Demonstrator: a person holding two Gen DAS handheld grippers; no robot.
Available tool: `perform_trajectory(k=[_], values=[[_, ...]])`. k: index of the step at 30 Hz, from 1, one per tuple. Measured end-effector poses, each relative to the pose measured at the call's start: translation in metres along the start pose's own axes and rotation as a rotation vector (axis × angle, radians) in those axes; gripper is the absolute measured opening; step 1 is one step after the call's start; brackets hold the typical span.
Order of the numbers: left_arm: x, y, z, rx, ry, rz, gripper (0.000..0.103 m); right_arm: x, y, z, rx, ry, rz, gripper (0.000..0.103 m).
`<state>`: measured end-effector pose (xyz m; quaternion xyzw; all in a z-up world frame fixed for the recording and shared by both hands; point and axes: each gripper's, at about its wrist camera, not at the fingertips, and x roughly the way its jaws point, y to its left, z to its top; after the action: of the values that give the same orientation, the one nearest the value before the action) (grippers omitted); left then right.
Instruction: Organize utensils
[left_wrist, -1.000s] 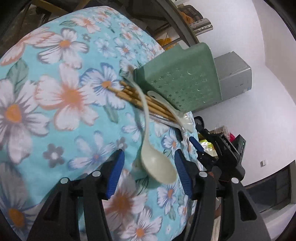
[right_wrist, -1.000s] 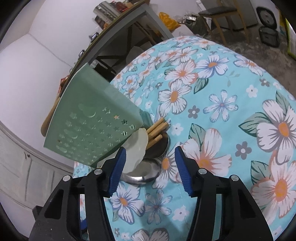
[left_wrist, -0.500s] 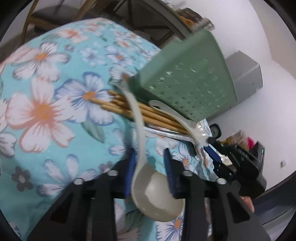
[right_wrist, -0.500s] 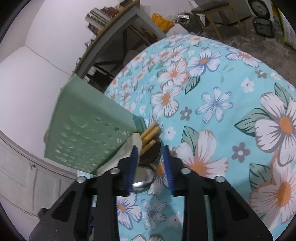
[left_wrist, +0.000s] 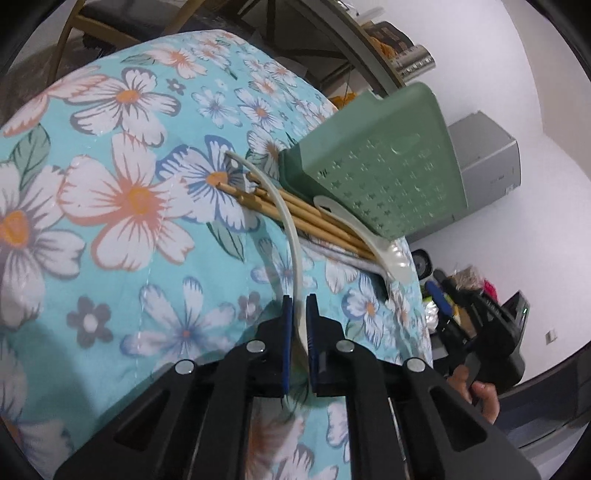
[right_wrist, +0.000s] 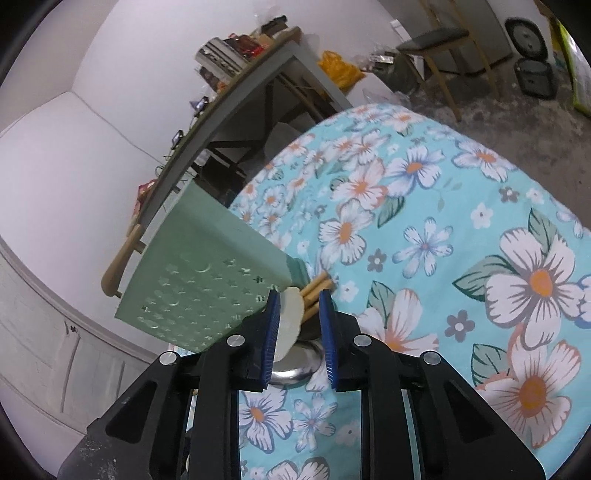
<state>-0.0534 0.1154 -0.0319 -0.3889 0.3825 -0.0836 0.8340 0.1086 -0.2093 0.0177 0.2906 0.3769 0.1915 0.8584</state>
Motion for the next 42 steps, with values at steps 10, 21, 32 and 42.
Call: perform_trajectory(k=[10,21,32,42], values=[[-0.029,0.006,0.017,-0.023,-0.086,-0.030,0.007,0.002,0.011,-0.009,-0.022,0.020,0.004,0.023],[-0.051,0.028,0.026,-0.066,-0.111,-0.053,0.007,0.007,0.010,-0.015,0.011,0.023,-0.018,0.024],[-0.046,0.040,0.028,-0.170,-0.029,-0.150,0.008,0.010,0.028,-0.019,-0.090,0.009,-0.087,0.053],[0.009,0.011,0.015,-0.162,0.178,-0.135,0.043,0.022,0.019,-0.020,-0.050,0.042,-0.097,0.059]])
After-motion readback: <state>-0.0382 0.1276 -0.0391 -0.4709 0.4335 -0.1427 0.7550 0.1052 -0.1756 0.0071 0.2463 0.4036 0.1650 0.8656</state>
